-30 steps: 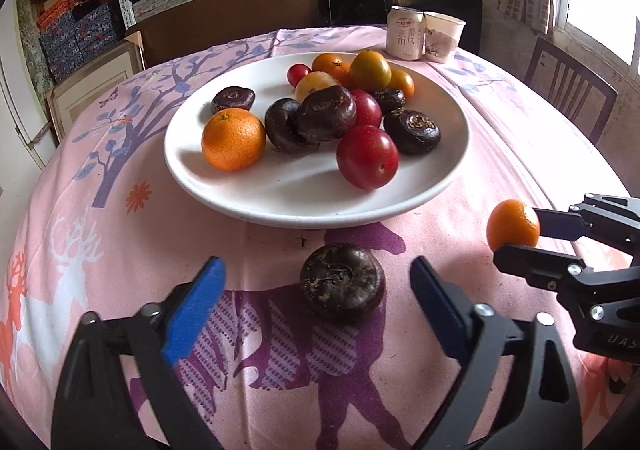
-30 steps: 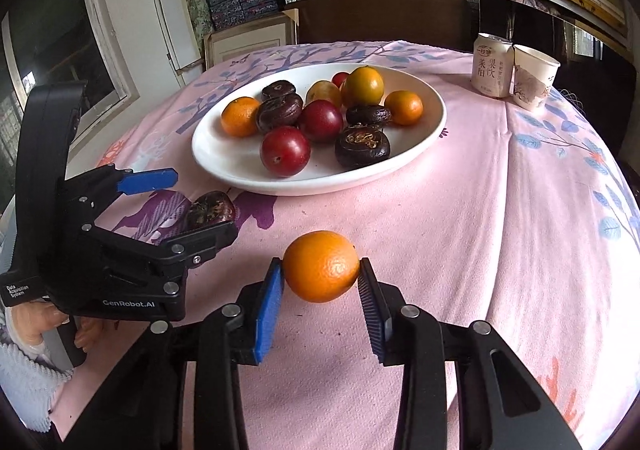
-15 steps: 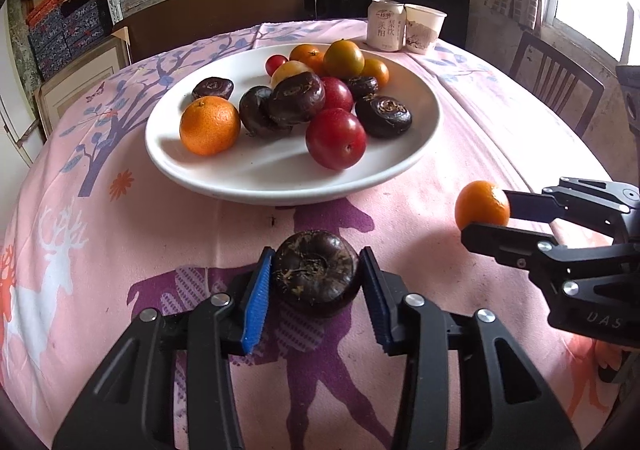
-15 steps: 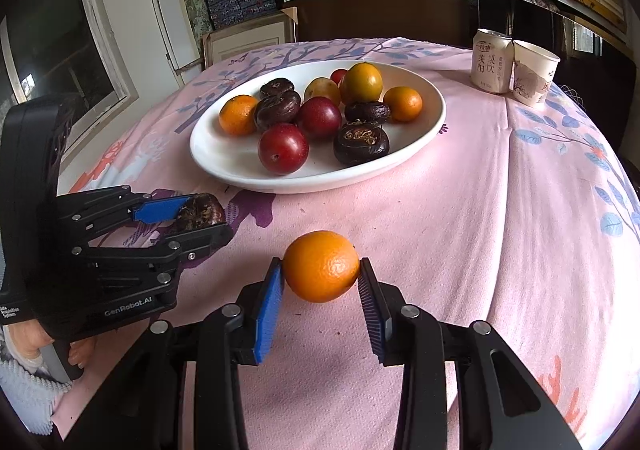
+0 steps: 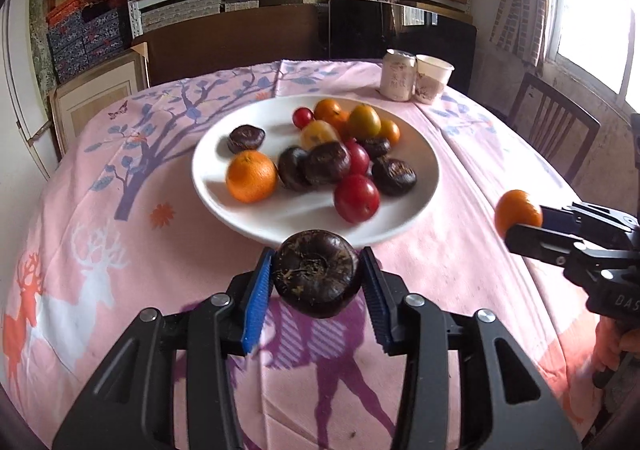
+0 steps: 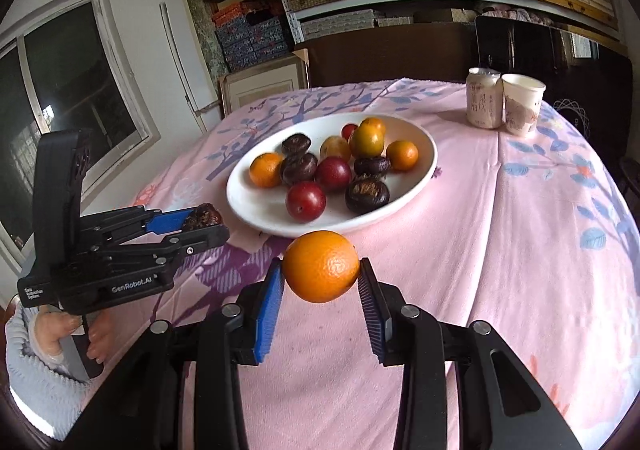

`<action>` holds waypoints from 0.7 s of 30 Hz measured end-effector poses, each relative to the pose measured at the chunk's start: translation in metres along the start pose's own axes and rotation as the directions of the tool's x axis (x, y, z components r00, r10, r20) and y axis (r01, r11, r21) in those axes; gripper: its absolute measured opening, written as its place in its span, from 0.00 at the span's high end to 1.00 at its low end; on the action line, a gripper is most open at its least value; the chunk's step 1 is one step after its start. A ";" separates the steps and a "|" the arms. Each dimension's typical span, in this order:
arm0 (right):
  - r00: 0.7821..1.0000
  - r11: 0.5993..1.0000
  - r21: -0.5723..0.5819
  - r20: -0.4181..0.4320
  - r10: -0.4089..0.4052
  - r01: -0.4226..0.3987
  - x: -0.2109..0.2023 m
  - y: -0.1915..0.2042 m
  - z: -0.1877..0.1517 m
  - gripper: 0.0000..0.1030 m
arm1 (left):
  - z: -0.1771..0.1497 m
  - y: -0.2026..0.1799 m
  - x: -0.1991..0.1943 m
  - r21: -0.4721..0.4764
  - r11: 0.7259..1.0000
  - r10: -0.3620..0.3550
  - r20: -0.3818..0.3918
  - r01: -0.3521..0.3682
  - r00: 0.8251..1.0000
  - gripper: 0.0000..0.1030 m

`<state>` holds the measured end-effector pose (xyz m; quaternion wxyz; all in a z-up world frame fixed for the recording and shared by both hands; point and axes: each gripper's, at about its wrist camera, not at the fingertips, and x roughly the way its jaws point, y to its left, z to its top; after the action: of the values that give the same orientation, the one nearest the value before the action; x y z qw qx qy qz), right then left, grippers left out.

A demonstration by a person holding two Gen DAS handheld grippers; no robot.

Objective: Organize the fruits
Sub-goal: 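Carry the dark purple fruit and orange onto the white plate and open both tools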

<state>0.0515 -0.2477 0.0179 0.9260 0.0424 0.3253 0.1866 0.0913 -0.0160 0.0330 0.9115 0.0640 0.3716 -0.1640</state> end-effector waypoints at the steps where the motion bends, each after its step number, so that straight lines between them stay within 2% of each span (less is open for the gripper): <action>1: 1.000 1.000 -0.007 0.010 -0.010 0.010 0.000 -0.001 0.011 0.63 | 0.011 0.006 0.002 -0.011 1.000 0.006 0.006 -0.006 1.000 0.59; 6: 0.999 0.999 -0.021 0.034 -0.030 0.031 0.021 -0.006 0.064 0.63 | 0.066 0.031 0.026 -0.060 0.998 0.034 0.015 -0.033 0.999 0.59; 11: 1.000 1.000 -0.011 -0.008 -0.015 0.015 0.070 -0.011 0.099 0.63 | 0.106 0.042 0.068 -0.068 0.997 0.045 -0.001 -0.045 0.999 0.59; 13: 0.999 1.000 0.019 -0.029 -0.014 0.014 0.093 -0.019 0.115 0.63 | 0.111 0.043 0.085 -0.060 0.997 0.055 -0.018 -0.056 0.998 0.59; 17: 0.997 0.996 0.091 -0.073 -0.004 0.011 0.137 -0.036 0.144 0.63 | 0.098 0.038 0.108 -0.012 0.999 0.047 -0.056 -0.048 0.997 0.59; 21: 0.989 0.996 0.084 -0.147 0.003 0.010 0.184 -0.026 0.152 0.63 | 0.093 0.035 0.117 -0.003 1.000 0.027 -0.066 -0.027 0.997 0.59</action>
<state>0.2860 -0.1972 0.0243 0.8972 0.0671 0.4005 0.1737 0.2431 -0.0348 0.0180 0.9010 0.0726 0.4010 -0.1487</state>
